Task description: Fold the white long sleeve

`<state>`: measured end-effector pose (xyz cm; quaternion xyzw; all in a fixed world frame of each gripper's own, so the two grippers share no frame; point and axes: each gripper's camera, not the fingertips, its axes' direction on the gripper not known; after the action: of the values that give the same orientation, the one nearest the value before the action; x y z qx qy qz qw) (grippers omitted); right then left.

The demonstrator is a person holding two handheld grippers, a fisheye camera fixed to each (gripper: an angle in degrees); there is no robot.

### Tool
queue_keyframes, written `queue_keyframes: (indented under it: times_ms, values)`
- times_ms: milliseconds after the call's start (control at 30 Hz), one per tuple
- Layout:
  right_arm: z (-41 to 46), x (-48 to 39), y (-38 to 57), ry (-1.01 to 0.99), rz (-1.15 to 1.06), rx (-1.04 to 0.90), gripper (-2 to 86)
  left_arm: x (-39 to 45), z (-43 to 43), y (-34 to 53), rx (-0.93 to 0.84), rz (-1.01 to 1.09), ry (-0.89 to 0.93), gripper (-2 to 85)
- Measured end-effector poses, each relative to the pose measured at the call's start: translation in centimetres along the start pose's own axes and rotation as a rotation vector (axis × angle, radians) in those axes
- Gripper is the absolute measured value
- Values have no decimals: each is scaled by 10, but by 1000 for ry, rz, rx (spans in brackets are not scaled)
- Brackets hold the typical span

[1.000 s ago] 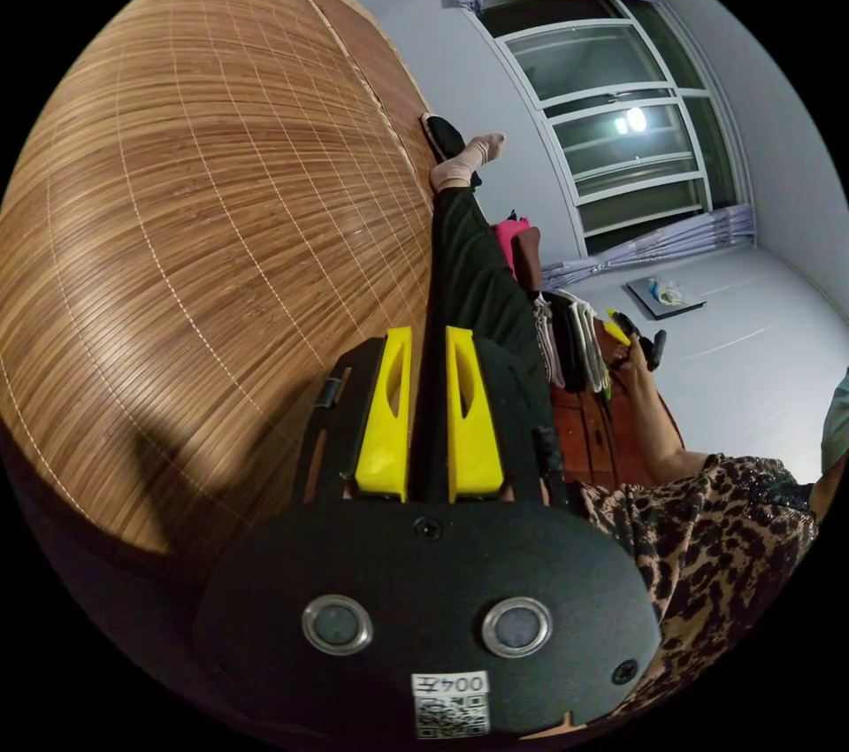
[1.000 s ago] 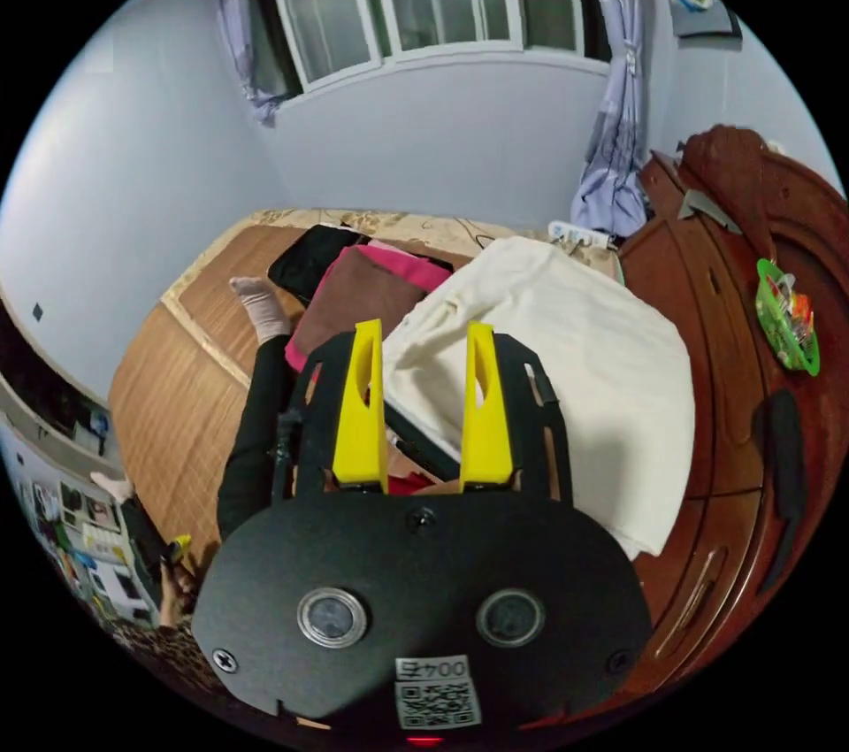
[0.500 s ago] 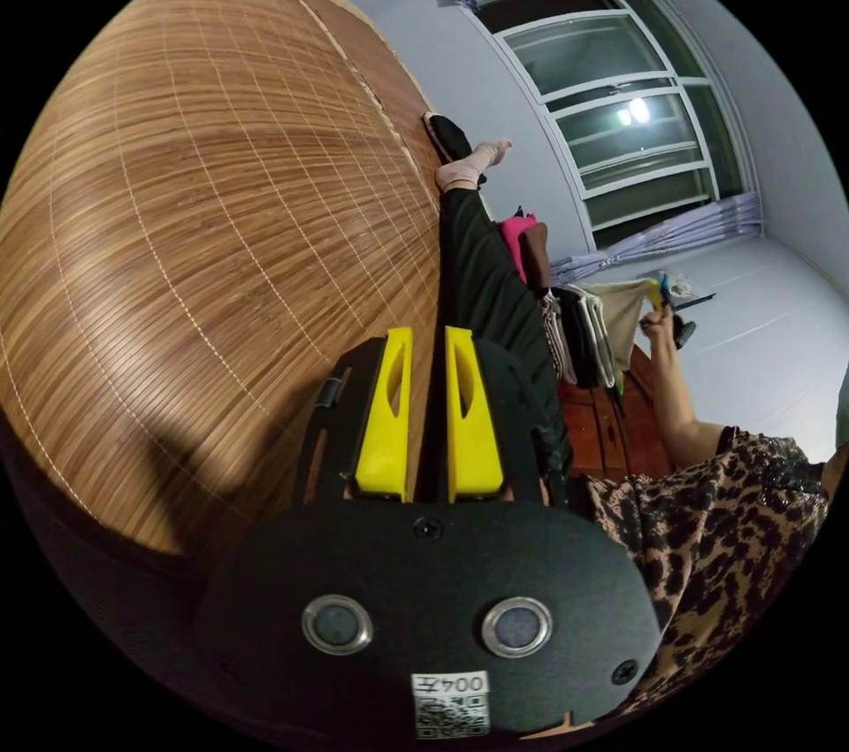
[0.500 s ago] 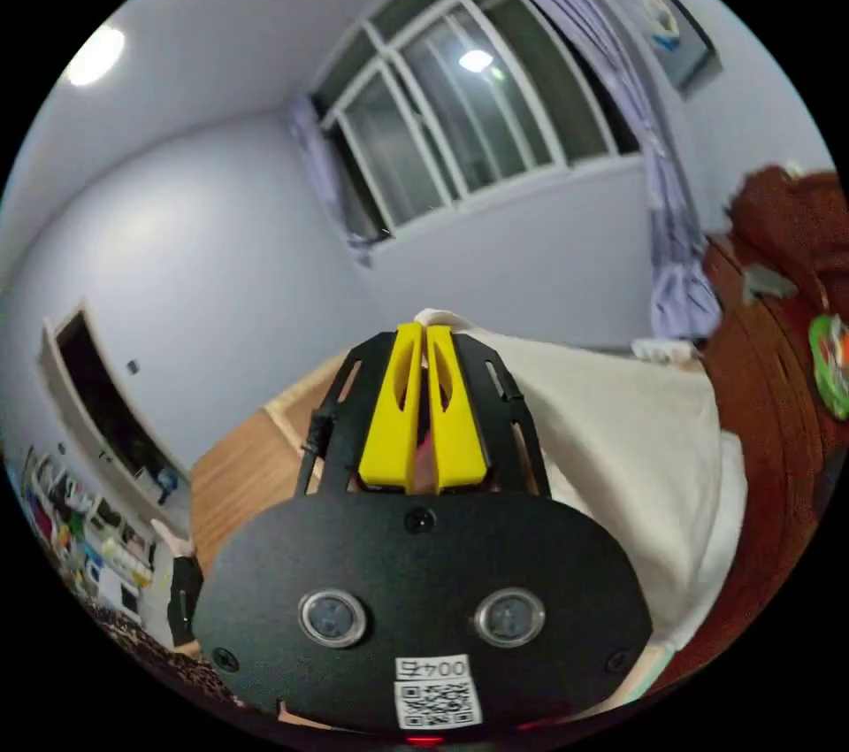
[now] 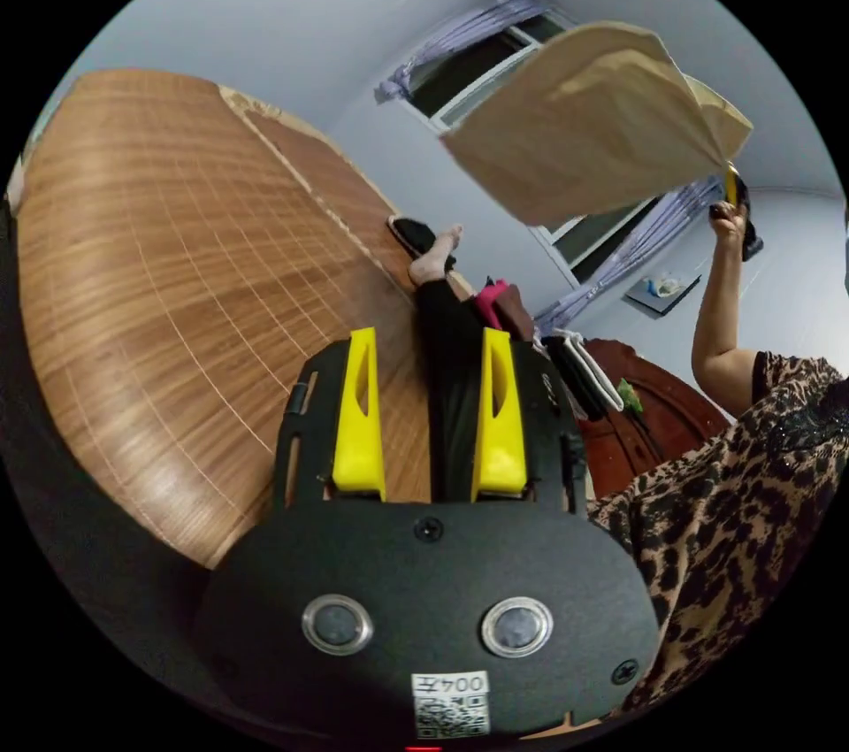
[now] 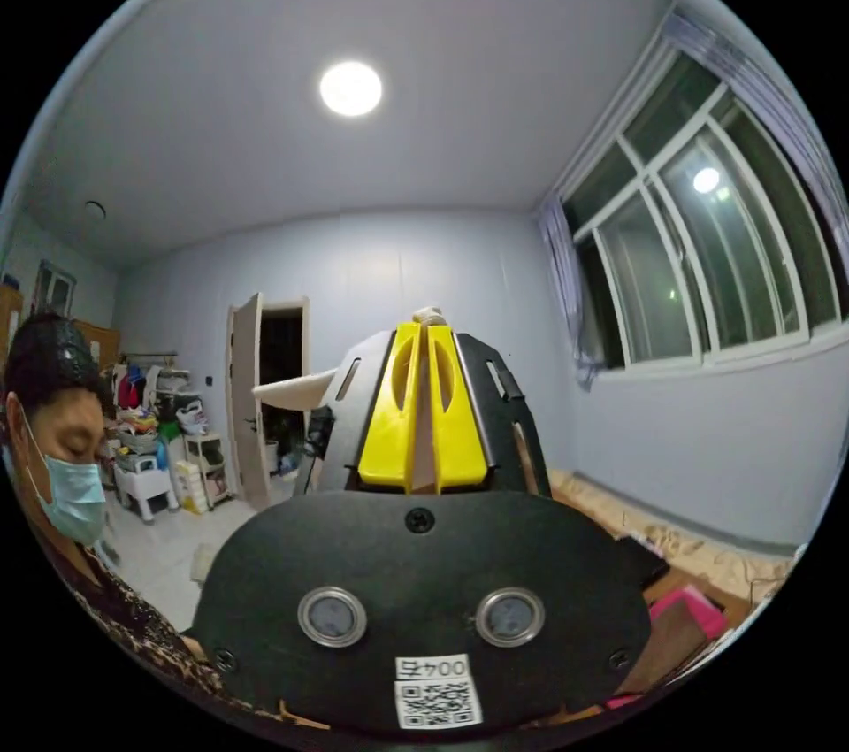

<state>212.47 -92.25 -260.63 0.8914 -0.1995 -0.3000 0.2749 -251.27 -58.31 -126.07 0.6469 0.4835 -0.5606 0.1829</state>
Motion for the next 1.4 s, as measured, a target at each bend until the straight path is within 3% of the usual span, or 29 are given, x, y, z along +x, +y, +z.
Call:
queue_keyframes:
  times_ms: [100, 367, 500, 633, 800, 1000, 1067, 1233, 1400]
  values:
    - [80, 7, 67, -89, 67, -248, 64, 28, -36, -11, 87, 77, -89, 184]
    - [185, 13, 298, -215, 185, -513, 133, 36, -47, -16, 62, 36, -232, 188]
    - [218, 11, 433, -330, 354, -673, 131, 16, -17, -40, -75, -17, -363, 185]
    - [237, 3, 546, -333, 420, -780, 122, -24, 42, -77, -333, -57, -550, 183]
    - [252, 6, 624, -354, 503, -831, 111, -74, 104, -94, -564, -130, -689, 170]
    - [282, 14, 660, -363, 474, -868, 101, -81, 118, -100, -589, -84, -825, 76]
    - [291, 19, 671, -365, 490, -872, 99, -75, 111, -110, -575, -56, -736, 41]
    - [314, 40, 698, -365, 562, -859, 94, 8, 8, -212, -145, 95, -309, 16]
    - [329, 53, 715, -370, 595, -821, 111, 107, -91, -314, 138, 197, 2, 10]
